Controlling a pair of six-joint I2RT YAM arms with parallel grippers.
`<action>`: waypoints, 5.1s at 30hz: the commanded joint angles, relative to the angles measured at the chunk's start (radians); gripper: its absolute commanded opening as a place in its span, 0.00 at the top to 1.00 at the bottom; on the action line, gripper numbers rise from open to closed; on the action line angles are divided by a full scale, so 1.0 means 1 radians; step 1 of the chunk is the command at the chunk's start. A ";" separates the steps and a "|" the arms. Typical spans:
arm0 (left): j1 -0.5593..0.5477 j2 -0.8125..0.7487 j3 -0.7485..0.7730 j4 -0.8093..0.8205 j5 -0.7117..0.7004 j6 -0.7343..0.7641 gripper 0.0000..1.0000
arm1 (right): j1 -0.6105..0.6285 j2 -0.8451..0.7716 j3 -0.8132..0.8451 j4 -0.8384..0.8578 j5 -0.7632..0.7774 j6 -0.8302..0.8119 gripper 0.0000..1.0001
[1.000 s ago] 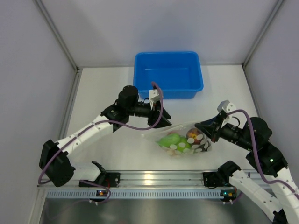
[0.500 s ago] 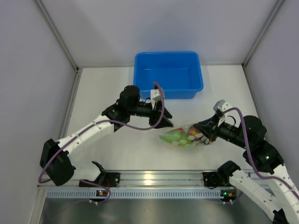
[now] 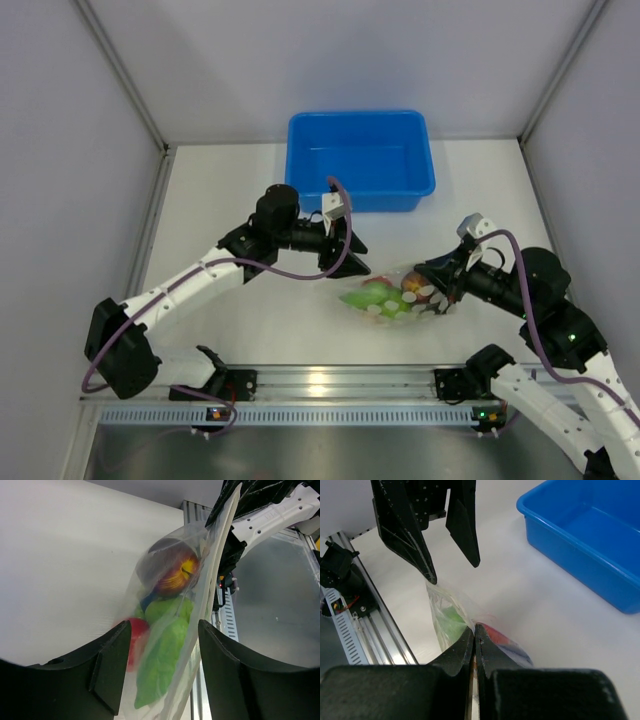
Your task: Open the zip-top bag and remove the fake food
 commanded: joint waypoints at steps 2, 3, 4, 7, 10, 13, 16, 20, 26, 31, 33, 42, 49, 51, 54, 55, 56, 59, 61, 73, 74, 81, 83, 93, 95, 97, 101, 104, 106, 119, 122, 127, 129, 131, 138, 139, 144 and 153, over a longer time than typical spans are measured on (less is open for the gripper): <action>-0.004 -0.044 -0.021 0.055 0.004 0.017 0.33 | 0.010 0.006 0.013 0.115 0.026 -0.016 1.00; -0.004 -0.047 -0.022 0.055 0.000 0.015 0.32 | 0.010 0.013 0.013 0.115 0.028 -0.016 1.00; -0.004 -0.050 -0.021 0.055 -0.004 0.014 0.31 | 0.010 0.017 0.012 0.115 0.035 -0.016 1.00; -0.004 -0.053 -0.019 0.055 -0.010 0.008 0.31 | 0.010 0.024 0.009 0.118 0.052 -0.011 1.00; -0.004 -0.066 -0.019 0.055 -0.017 0.005 0.31 | 0.010 0.029 0.006 0.121 0.084 -0.007 1.00; -0.004 -0.072 -0.024 0.055 -0.023 0.009 0.32 | 0.010 0.032 0.004 0.131 0.063 0.000 1.00; -0.004 -0.070 -0.034 0.055 -0.060 0.009 0.33 | 0.010 0.023 -0.001 0.147 0.042 0.006 1.00; -0.004 -0.069 -0.033 0.055 -0.109 0.009 0.34 | 0.010 0.014 -0.005 0.145 0.019 -0.005 1.00; -0.002 -0.066 -0.025 0.065 -0.103 0.005 0.35 | 0.010 0.009 -0.016 0.144 0.014 -0.013 1.00; -0.002 -0.078 -0.036 0.081 -0.074 0.000 0.36 | 0.010 0.015 -0.016 0.139 0.026 -0.014 1.00; -0.002 -0.083 -0.041 0.079 -0.094 0.000 0.36 | 0.010 0.014 -0.016 0.141 0.025 -0.013 1.00; 0.009 -0.078 -0.028 0.102 -0.136 -0.035 0.39 | 0.010 0.009 -0.025 0.145 0.011 -0.017 1.00; 0.015 -0.080 -0.033 0.108 -0.111 -0.034 0.41 | 0.010 0.006 -0.024 0.141 0.011 -0.017 1.00; 0.016 -0.076 -0.039 0.108 -0.105 -0.034 0.41 | 0.010 0.006 -0.024 0.142 0.011 -0.016 1.00; 0.019 -0.066 -0.047 0.110 -0.108 -0.031 0.42 | 0.010 0.006 -0.024 0.147 0.008 -0.016 1.00; 0.019 -0.055 -0.050 0.111 -0.106 -0.031 0.42 | 0.010 0.004 -0.024 0.150 -0.004 -0.014 1.00; 0.021 -0.052 -0.050 0.111 -0.103 -0.032 0.42 | 0.010 0.004 -0.025 0.151 -0.005 -0.011 1.00; 0.022 -0.037 -0.048 0.118 -0.077 -0.034 0.42 | 0.010 0.004 -0.028 0.154 -0.008 -0.010 1.00; 0.022 -0.034 -0.053 0.125 -0.068 -0.040 0.43 | 0.010 0.004 -0.028 0.158 -0.001 -0.008 1.00; 0.022 0.008 -0.082 0.127 -0.030 -0.038 0.52 | 0.010 -0.002 -0.037 0.194 -0.005 0.012 1.00; 0.022 0.009 -0.082 0.127 -0.039 -0.037 0.57 | 0.010 -0.003 -0.039 0.197 -0.003 0.012 1.00; 0.022 -0.044 -0.094 0.125 -0.192 -0.084 1.00 | 0.010 0.038 -0.050 0.208 0.109 0.047 1.00; 0.022 -0.064 -0.108 0.119 -0.237 -0.110 1.00 | 0.010 0.055 -0.047 0.213 0.118 0.058 1.00; 0.012 -0.228 -0.107 -0.039 -0.467 -0.287 1.00 | 0.010 0.184 0.007 0.262 0.172 0.278 0.66; 0.012 -0.242 -0.085 -0.092 -0.523 -0.299 1.00 | 0.010 0.205 0.007 0.294 0.146 0.404 0.54; 0.012 -0.256 -0.036 -0.206 -0.609 -0.317 1.00 | 0.010 0.247 0.009 0.311 0.129 0.479 0.48; 0.012 -0.259 0.038 -0.373 -0.870 -0.418 1.00 | 0.012 0.299 0.004 0.351 0.138 0.660 0.43; 0.012 -0.293 0.012 -0.389 -0.996 -0.526 1.00 | 0.022 0.349 0.007 0.392 0.112 0.717 0.45; 0.012 -0.310 -0.028 -0.386 -1.048 -0.586 1.00 | 0.057 0.389 0.003 0.423 0.115 0.736 0.47; -0.235 -0.382 -0.220 -0.182 -1.488 -0.874 1.00 | 0.312 0.622 0.073 0.530 0.340 0.825 0.51; -0.267 -0.357 -0.225 -0.148 -1.516 -0.908 1.00 | 0.337 0.675 0.105 0.474 0.376 0.849 0.52; -0.298 -0.339 -0.225 -0.120 -1.585 -0.933 1.00 | 0.357 0.716 0.067 0.438 0.468 0.929 0.53; -0.329 -0.337 -0.232 -0.117 -1.648 -0.957 1.00 | 0.376 0.710 0.026 0.440 0.523 0.975 0.52; -0.365 -0.342 -0.264 -0.084 -1.694 -0.975 1.00 | 0.396 0.705 0.001 0.440 0.577 1.009 0.51; -0.436 -0.308 -0.303 -0.045 -1.781 -1.020 1.00 | 0.424 0.731 -0.051 0.426 0.598 1.081 0.45; -0.439 -0.300 -0.301 -0.047 -1.785 -1.028 1.00 | 0.424 0.739 -0.056 0.424 0.594 1.087 0.45; -0.464 -0.265 -0.306 -0.045 -1.807 -1.061 1.00 | 0.424 0.803 -0.076 0.470 0.543 1.125 0.41; -0.498 -0.264 -0.317 -0.044 -1.857 -1.071 1.00 | 0.424 0.886 -0.080 0.463 0.488 1.139 0.33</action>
